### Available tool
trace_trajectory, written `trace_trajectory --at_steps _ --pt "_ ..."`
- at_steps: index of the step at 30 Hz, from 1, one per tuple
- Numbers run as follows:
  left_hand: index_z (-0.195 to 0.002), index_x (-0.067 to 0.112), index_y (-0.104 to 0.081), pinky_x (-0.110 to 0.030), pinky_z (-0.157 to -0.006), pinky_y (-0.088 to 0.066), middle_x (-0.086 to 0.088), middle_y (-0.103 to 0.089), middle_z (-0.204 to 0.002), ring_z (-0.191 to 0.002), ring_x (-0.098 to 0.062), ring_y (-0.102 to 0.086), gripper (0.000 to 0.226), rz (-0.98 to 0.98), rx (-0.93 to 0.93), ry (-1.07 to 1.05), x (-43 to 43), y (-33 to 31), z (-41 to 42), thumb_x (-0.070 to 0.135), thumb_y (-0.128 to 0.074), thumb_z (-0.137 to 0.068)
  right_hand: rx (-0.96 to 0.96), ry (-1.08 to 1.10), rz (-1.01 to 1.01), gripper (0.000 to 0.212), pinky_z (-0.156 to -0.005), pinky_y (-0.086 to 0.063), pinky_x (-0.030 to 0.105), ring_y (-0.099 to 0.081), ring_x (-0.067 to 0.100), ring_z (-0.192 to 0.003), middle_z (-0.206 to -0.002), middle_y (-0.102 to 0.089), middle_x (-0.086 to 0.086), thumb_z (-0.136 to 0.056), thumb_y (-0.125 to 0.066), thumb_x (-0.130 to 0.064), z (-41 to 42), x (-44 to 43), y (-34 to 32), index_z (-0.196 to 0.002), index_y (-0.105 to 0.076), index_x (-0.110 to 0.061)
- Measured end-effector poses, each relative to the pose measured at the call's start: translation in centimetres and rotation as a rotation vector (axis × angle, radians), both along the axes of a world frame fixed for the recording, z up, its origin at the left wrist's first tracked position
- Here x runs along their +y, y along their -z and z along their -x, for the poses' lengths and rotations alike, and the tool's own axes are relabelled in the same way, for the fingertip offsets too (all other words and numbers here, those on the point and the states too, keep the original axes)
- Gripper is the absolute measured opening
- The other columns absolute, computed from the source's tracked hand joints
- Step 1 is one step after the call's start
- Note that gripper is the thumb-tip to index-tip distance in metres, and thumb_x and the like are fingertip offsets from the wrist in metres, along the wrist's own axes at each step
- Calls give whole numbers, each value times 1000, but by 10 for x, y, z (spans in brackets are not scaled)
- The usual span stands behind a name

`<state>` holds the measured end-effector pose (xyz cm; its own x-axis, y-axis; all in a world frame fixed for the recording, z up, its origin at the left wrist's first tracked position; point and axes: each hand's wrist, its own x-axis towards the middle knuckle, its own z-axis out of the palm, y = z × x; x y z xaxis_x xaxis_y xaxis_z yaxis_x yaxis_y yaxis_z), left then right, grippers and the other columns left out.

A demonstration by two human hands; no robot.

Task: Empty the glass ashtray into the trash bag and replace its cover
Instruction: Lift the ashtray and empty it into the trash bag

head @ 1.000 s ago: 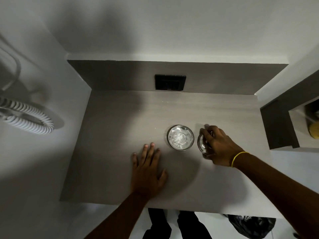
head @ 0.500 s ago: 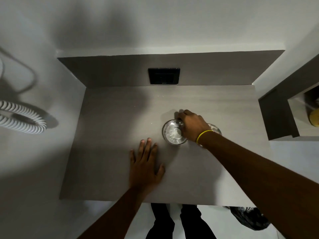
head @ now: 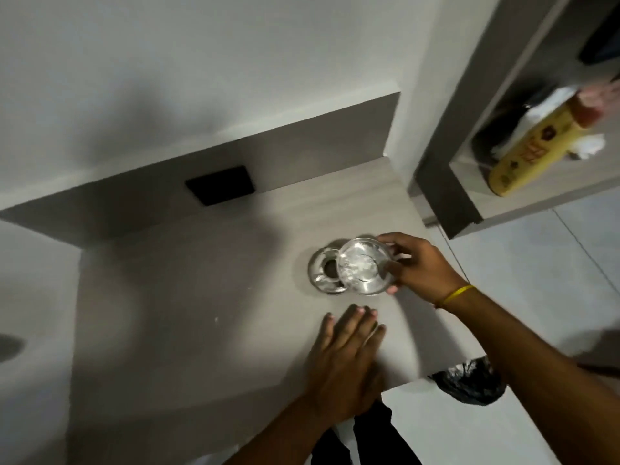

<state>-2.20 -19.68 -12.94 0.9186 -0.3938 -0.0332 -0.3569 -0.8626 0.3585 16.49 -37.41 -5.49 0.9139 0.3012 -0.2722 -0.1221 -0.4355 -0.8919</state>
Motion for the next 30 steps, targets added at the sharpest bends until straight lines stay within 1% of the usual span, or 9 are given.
trace_trajectory --at_steps 5,7,11,16,19,21,24,27,30 --pt "-169 22 -28 -62 -132 -16 -7 -27 -180 -168 -26 -15 71 -64 81 306 -73 6 -50 51 -44 -107 178 354 -153 52 -55 -65 37 -72 26 -86 -104 -67 26 -88 -68 18 61 -129 19 -129 -68 -14" --pt "-171 23 -25 -63 -133 -12 -6 -23 -181 -168 -25 -12 74 -90 87 389 -90 11 -64 52 -45 -106 212 484 -156 54 -54 -64 36 -71 25 -79 -97 -67 23 -87 -67 21 89 -164 33 -125 -70 -17" --pt "-171 25 -25 -63 -133 -7 -2 -11 -184 -170 -22 -2 76 -155 35 529 -120 18 -83 55 -46 -105 149 813 -114 64 -51 -64 33 -69 30 -83 -87 -74 -7 -79 -65 25 148 -219 68 -106 -73 -32" --pt "-170 25 -29 -65 -130 -18 -1 -11 -184 -170 -23 -7 75 -211 7 543 -127 17 -88 56 -47 -105 104 1053 57 68 -71 -65 59 -72 43 -85 -97 -69 6 -77 -70 13 191 -252 121 -117 -67 -41" --pt "-168 26 -35 -66 -127 -26 -1 -19 -183 -168 -25 -16 75 -203 15 526 -128 17 -86 53 -55 -101 15 995 325 74 -80 -61 48 -69 34 -78 -88 -68 6 -77 -74 5 195 -265 144 -137 -53 -35" --pt "-170 26 -30 -67 -128 -26 -1 -17 -183 -168 -26 -17 78 -211 -3 536 -128 20 -86 52 -55 -101 -40 878 464 81 -81 -58 46 -67 35 -82 -97 -68 8 -78 -74 -3 190 -275 164 -146 -43 -34" --pt "-172 26 -26 -65 -130 -23 0 -15 -183 -169 -23 -12 80 -201 -28 536 -127 24 -86 53 -54 -102 -69 571 713 100 -70 -60 48 -69 45 -81 -114 -60 15 -78 -75 -3 177 -291 204 -157 -26 -40" --pt "-171 26 -29 -65 -129 -23 -1 -17 -183 -169 -24 -12 78 -200 -44 540 -127 26 -86 53 -53 -102 -16 210 928 127 -65 -59 42 -67 40 -86 -120 -52 12 -69 -83 -12 169 -307 256 -164 -6 -47" --pt "-170 24 -31 -64 -130 -22 -2 -20 -183 -169 -25 -14 77 -188 -60 538 -126 29 -85 52 -52 -102 6 13 1023 125 -63 -52 36 -65 38 -94 -119 -48 10 -74 -82 -20 161 -319 304 -164 1 -48"
